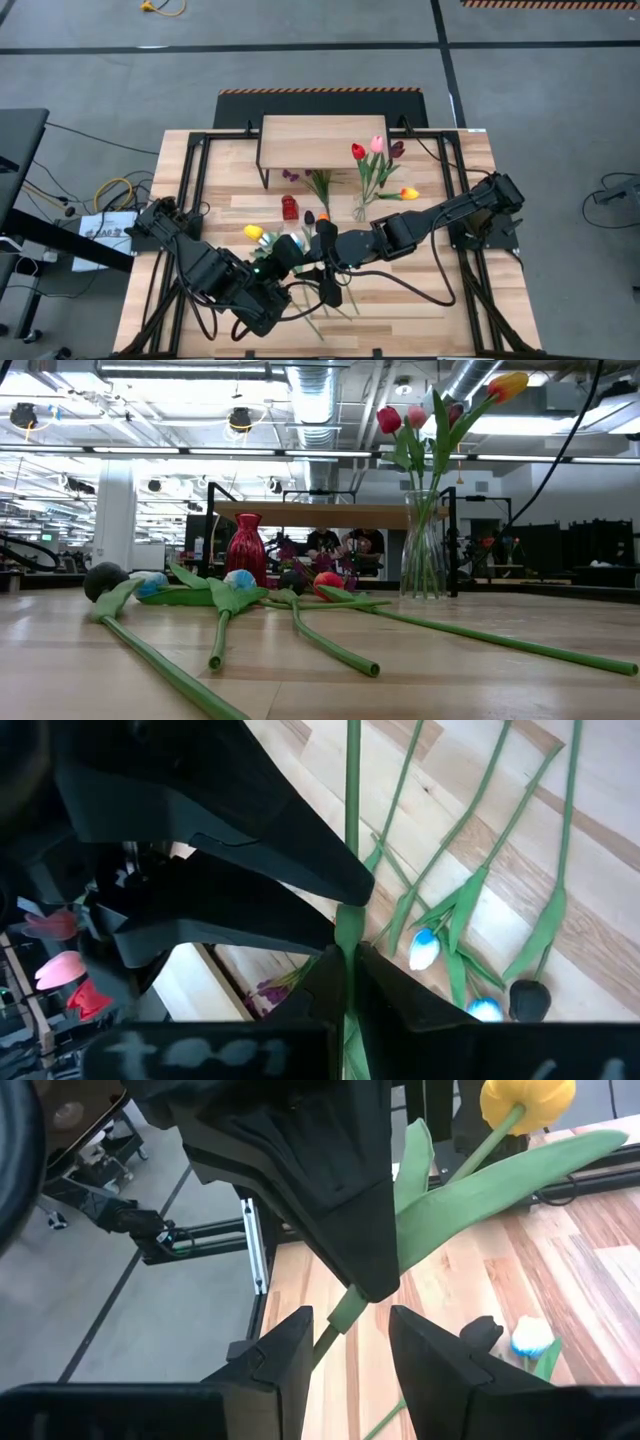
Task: Pick and place flowers into a vace then onto a shelf
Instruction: Put the yellow tulip into the transparent vase
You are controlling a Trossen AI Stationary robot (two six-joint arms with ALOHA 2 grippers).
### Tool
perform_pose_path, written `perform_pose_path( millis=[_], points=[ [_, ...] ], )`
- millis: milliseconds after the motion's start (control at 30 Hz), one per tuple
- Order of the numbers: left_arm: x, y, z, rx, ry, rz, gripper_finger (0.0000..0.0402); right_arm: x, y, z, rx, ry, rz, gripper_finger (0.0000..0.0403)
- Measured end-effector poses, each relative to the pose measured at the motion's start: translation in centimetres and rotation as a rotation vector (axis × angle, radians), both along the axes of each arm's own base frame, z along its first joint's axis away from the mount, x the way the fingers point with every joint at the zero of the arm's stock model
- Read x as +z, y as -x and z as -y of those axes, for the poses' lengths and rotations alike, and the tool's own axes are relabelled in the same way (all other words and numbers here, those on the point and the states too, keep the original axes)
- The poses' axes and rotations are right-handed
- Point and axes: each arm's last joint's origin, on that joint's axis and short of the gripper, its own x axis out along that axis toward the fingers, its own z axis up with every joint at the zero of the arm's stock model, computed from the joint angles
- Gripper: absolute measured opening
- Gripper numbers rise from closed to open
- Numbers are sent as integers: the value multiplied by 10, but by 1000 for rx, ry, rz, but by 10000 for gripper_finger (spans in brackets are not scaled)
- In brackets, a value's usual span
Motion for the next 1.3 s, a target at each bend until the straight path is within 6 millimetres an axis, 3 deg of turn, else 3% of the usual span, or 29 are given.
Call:
perform_pose_path(
  millis=[200, 400, 700, 1000, 1300],
  points=[
    [0, 0, 0, 1, -3, 2, 0, 0, 0, 0, 2, 1, -1, 99],
    [0, 0, -1, 10, -19, 14, 0, -1, 0, 0, 7, 10, -4, 15],
    [1, -2, -1, 84, 29, 64, 8, -1, 0, 0, 9, 16, -3, 2],
    [3, -5, -2, 104, 44, 100, 121, -1, 1, 0, 13, 19, -5, 1],
    [10, 1, 7, 125, -72, 237, 218, -5, 3, 1, 2, 22, -53, 0]
  ],
)
